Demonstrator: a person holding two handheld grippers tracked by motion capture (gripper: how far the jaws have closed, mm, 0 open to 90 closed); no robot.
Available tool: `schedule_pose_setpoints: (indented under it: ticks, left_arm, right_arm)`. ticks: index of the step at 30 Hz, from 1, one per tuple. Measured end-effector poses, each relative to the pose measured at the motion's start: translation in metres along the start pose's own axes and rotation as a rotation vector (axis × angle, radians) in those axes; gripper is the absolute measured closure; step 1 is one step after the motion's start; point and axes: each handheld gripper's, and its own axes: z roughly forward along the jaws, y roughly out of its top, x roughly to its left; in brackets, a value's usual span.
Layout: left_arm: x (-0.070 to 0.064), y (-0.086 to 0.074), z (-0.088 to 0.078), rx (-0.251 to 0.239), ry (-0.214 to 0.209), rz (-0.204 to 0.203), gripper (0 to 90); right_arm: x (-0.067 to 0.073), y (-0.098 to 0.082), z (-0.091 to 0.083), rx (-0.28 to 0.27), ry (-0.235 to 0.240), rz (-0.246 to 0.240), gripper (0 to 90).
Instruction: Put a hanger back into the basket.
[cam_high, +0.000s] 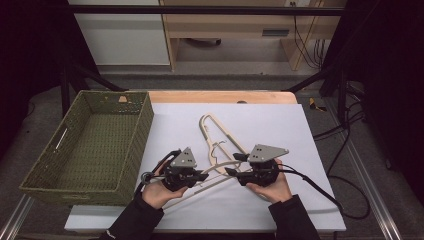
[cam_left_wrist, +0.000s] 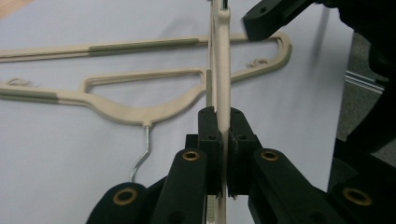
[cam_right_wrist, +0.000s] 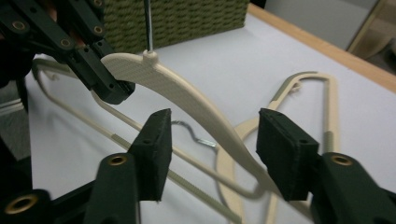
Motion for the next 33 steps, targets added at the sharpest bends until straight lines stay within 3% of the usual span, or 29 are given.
schedule_pose_setpoints:
  ticks: [6,10,19,25,33]
  left_arm:
    - [0.007,-0.001,-0.009,-0.042,0.058,-0.051,86.2]
    - [0.01,-0.001,-0.019,-0.078,0.101,-0.076,86.2]
    - [0.018,0.009,-0.048,-0.136,0.165,-0.101,86.2]
    - [0.02,0.027,-0.075,-0.156,0.2,-0.085,86.2]
    - [0.032,0.041,-0.117,-0.194,0.24,-0.05,86.2]
  right_arm:
    - [-0.011,-0.006,-0.015,-0.043,-0.084,0.057,26.5]
    - [-0.02,-0.014,-0.026,-0.064,-0.131,0.111,20.3]
    - [-0.032,-0.033,-0.045,-0.069,-0.246,0.179,10.0]
    - [-0.039,-0.039,-0.057,-0.101,-0.284,0.236,7.5]
    - [-0.041,-0.041,-0.066,-0.123,-0.317,0.242,5.0]
